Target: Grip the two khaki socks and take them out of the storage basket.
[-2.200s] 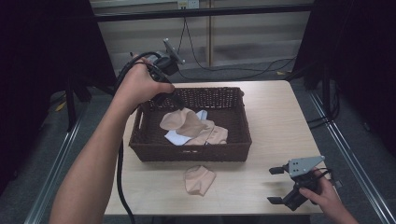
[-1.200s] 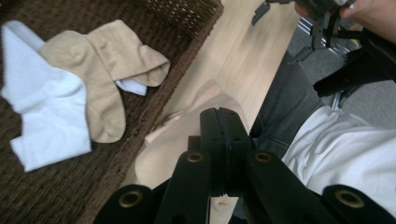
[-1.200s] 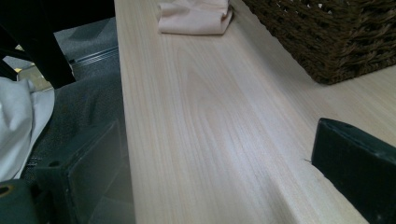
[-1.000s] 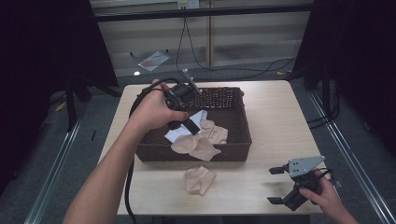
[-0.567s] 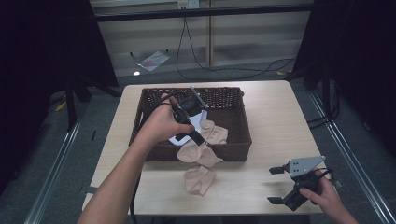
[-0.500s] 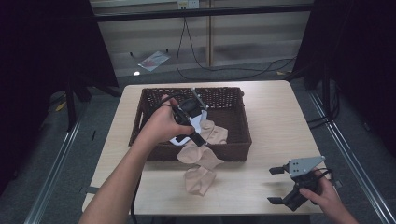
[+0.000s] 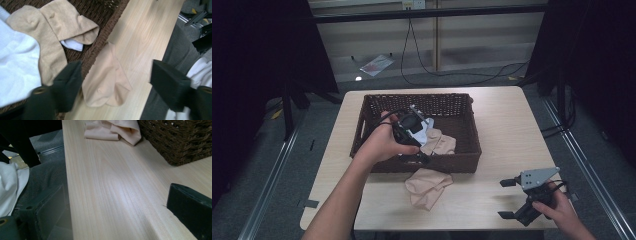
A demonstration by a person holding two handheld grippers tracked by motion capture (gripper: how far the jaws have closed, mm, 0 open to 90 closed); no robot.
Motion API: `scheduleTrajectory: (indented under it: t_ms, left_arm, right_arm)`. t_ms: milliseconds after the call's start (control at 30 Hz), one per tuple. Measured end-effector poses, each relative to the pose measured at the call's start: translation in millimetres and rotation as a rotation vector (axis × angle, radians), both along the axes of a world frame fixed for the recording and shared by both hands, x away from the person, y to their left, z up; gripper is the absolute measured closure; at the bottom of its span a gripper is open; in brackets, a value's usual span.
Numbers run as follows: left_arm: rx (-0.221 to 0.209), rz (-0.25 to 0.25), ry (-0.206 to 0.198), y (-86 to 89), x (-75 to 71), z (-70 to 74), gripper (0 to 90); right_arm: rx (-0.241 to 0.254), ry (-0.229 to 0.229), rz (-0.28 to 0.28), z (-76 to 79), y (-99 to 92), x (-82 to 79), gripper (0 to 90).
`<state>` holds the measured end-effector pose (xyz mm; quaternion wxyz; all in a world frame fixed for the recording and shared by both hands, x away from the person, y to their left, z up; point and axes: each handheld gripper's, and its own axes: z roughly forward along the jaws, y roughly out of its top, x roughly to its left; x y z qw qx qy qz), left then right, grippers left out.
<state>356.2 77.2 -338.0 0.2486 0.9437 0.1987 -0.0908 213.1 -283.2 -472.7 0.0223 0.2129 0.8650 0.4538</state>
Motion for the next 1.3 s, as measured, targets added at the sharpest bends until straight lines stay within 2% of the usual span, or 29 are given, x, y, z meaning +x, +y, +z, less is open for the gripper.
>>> scheduleTrajectory:
  t_ms: [33, 100, 233, 333, 400, 433, 567, 700, 867, 933, 1200, 1300]
  left_arm:
    - [-0.01, -0.006, 0.006, 0.8, -0.8, -2.5, 23.4]
    - [-0.009, -0.025, -0.012, 2.0, -2.6, -6.6, 21.3]
    - [-0.027, -0.029, -0.021, 6.5, -6.6, -13.8, 17.9]
    - [-0.02, -0.045, -0.046, 9.8, -9.7, -19.2, 15.7]
    - [-0.023, -0.029, -0.043, 11.9, -12.2, -22.6, 15.0]
    - [-0.017, -0.044, -0.049, 13.3, -12.2, -23.7, 14.4]
    - [-0.027, -0.038, -0.062, 17.4, -16.1, -32.3, 13.2]
    - [-0.031, -0.038, -0.068, 17.8, -19.1, -37.4, 12.7]
    - [-0.059, -0.031, -0.071, 20.3, -29.1, -50.1, 12.9]
    - [-0.05, -0.049, -0.07, 22.0, -31.4, -55.9, 12.9]
    - [-0.065, -0.057, -0.084, 22.5, -40.2, -76.2, 13.3]
    - [-0.061, -0.06, -0.09, 20.4, -41.7, -79.2, 14.1]
  right_arm:
    - [-0.004, -0.002, -0.003, 0.2, 0.0, 0.0, 1.3]
    - [-0.003, -0.001, -0.002, 0.2, -0.2, 0.2, 1.3]
    - [-0.002, -0.001, -0.001, 0.1, 0.1, 0.0, 1.2]
    - [0.001, 0.0, -0.004, 0.2, -0.3, -0.2, 1.3]
    - [0.001, -0.001, 0.0, 0.0, 0.0, 0.1, 1.3]
    - [-0.006, -0.002, -0.003, 0.1, 0.2, 0.0, 1.3]
    - [-0.001, -0.003, -0.001, 0.0, 0.1, 0.1, 1.2]
    - [-0.003, -0.002, -0.002, -0.1, 0.1, 0.0, 1.3]
    - [-0.001, -0.002, -0.001, 0.0, 0.0, -0.1, 1.2]
    - [-0.002, -0.001, -0.004, 0.0, 0.0, -0.3, 1.3]
    - [-0.006, -0.004, -0.002, -0.3, 0.3, 0.0, 1.3]
    - [-0.005, 0.001, -0.003, -0.8, 0.9, 0.0, 1.3]
